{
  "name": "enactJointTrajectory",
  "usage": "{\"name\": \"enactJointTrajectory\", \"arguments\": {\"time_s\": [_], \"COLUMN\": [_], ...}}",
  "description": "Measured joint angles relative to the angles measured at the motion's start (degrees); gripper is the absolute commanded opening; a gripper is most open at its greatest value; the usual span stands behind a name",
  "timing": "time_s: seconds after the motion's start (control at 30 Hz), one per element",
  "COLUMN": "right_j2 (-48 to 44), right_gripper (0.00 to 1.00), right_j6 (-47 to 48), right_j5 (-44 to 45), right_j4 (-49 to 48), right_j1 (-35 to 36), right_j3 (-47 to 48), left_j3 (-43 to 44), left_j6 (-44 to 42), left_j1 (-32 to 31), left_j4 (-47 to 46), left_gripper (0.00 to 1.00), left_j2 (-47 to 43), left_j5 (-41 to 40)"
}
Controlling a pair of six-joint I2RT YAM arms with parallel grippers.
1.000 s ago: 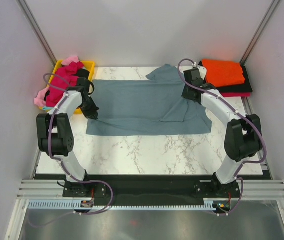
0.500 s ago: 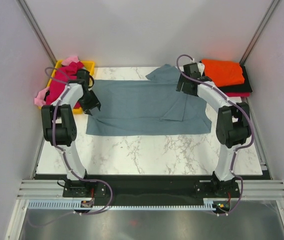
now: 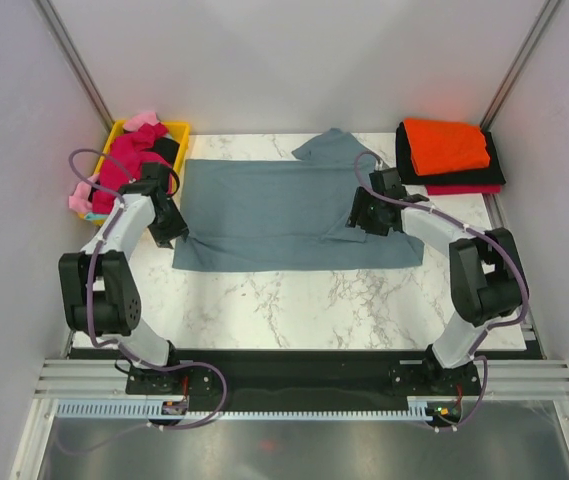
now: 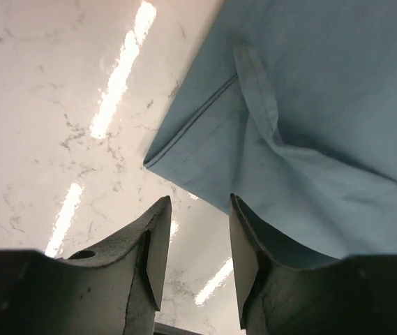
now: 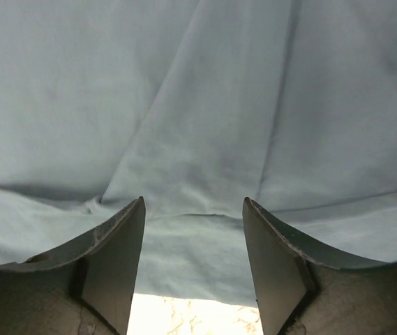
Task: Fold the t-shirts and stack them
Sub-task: Fold the tshirt
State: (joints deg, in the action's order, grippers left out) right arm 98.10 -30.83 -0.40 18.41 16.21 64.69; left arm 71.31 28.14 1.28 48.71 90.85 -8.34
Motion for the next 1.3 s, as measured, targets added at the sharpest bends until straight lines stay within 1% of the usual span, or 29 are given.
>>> {"name": "enactJointTrajectory", "arguments": {"time_s": [0.1, 0.4, 0.67, 0.73, 0.77, 0.83, 0.87, 0.93, 0.97, 1.0, 1.13, 1.23, 1.3], "right_j2": [1.3, 2.3, 2.2, 2.2, 2.2, 2.2, 2.2, 2.3, 2.5, 2.9, 6.3, 10.6, 14.2], "right_gripper": [0.63, 0.62, 0.60, 0.52, 0.44, 0.33, 0.24, 0.12, 0.03, 0.00, 0.00, 0.01, 0.04], "right_j6": [-0.7, -2.2, -2.9, -3.0, -3.1, -3.3, -3.3, -3.5, -3.6, -3.5, -4.1, -4.1, -3.9], "right_j5": [-1.6, -1.4, -0.4, -0.2, -0.1, 0.1, 0.2, 0.2, 0.2, 0.2, 0.0, 0.0, 0.2], "right_j4": [-0.9, -2.8, -3.6, -3.8, -4.0, -4.3, -4.5, -4.6, -4.5, -4.5, -3.5, -1.7, -0.5], "right_j1": [0.7, 0.7, 0.7, 0.7, 0.7, 0.7, 0.7, 0.7, 0.7, 0.7, 1.5, 3.7, 5.5], "right_j3": [-1.2, -3.4, -5.9, -5.9, -6.0, -6.0, -6.0, -5.9, -5.7, -5.2, -0.4, 8.1, 15.7], "left_j3": [-2.1, -2.6, -2.6, -2.6, -2.6, -2.6, -2.6, -2.6, -2.6, -2.6, -2.6, -2.6, -2.6], "left_j6": [-0.6, -1.1, -1.2, -1.2, -1.2, -1.2, -1.2, -1.2, -1.2, -1.2, -1.2, -1.2, -1.2], "left_j1": [-0.2, -0.4, -0.4, -0.4, -0.4, -0.4, -0.4, -0.4, -0.4, -0.4, -0.4, -0.4, -0.4], "left_j4": [-0.4, -2.6, -3.0, -3.1, -3.1, -3.2, -3.2, -3.3, -3.3, -3.4, -3.4, -3.4, -3.5], "left_gripper": [0.45, 0.43, 0.42, 0.42, 0.42, 0.42, 0.42, 0.42, 0.42, 0.42, 0.42, 0.42, 0.42], "left_j2": [2.2, 0.8, 0.6, 0.5, 0.4, 0.3, 0.3, 0.3, 0.3, 0.2, 0.1, 0.1, 0.1], "left_j5": [1.9, 5.5, 6.6, 7.0, 7.0, 7.1, 7.1, 7.2, 7.2, 7.2, 7.2, 7.3, 7.3]}}
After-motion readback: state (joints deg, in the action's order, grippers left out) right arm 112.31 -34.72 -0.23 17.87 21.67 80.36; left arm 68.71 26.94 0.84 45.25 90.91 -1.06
